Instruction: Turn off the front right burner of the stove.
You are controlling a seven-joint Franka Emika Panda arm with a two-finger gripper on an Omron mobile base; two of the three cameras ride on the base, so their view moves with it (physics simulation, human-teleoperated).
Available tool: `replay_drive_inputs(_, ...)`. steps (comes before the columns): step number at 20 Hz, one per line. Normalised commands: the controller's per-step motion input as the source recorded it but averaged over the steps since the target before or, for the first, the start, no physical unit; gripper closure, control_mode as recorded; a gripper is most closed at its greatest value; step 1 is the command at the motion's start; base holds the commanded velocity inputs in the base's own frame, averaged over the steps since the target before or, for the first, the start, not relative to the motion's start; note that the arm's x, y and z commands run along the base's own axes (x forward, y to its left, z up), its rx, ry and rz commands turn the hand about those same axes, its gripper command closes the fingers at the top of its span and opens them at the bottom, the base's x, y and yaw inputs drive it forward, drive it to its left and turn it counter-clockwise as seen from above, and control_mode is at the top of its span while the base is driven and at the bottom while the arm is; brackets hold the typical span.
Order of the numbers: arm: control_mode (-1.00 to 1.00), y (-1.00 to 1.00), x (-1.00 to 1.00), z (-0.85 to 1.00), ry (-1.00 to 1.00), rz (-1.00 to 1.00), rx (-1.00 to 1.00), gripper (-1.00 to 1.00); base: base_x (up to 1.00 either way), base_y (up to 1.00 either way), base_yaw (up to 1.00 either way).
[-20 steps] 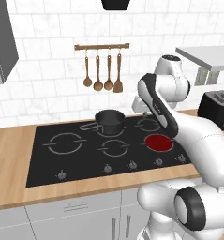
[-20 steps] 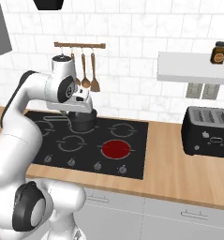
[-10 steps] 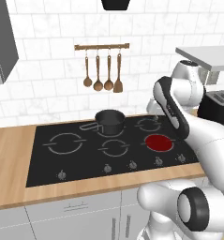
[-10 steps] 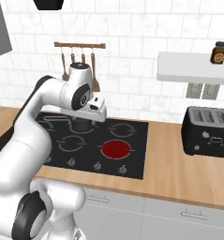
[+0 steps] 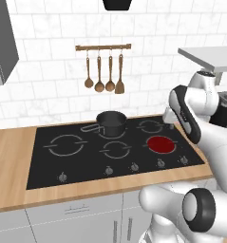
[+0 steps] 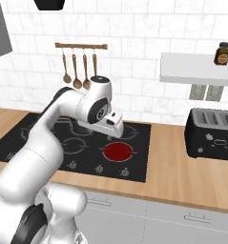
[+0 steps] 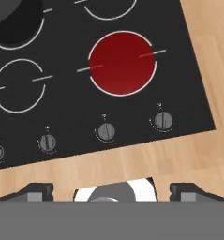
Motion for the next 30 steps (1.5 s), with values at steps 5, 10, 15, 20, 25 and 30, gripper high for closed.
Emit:
replay_drive_inputs(5, -1.00, -0.44, -0.15, -0.41, 0.12, -0.08, 0.03, -1.00, 0.00, 0.00, 0.00)
replay_drive_inputs(10, -1.00, -0.54, 0.00, -0.59, 0.11, -0.07, 0.03, -1.00, 0.00, 0.00, 0.00)
replay_drive_inputs(15, -1.00, -0.60, 0.00, -0.65, 0.12, -0.01, 0.02, -1.00, 0.00, 0.00, 0.00)
replay_drive_inputs(20, -1.00, -0.40, 0.08, -0.45, 0.04, 0.00, 0.00, -1.00, 0.00, 0.00, 0.00)
replay_drive_inputs(25, -1.00, 0.00, 0.40, -0.29, -0.03, 0.00, 0.00, -1.00, 0.00, 0.00, 0.00)
replay_drive_inputs(30, -1.00, 0.10, 0.38, -0.42, -0.01, 0.00, 0.00, -1.00, 0.00, 0.00, 0.00)
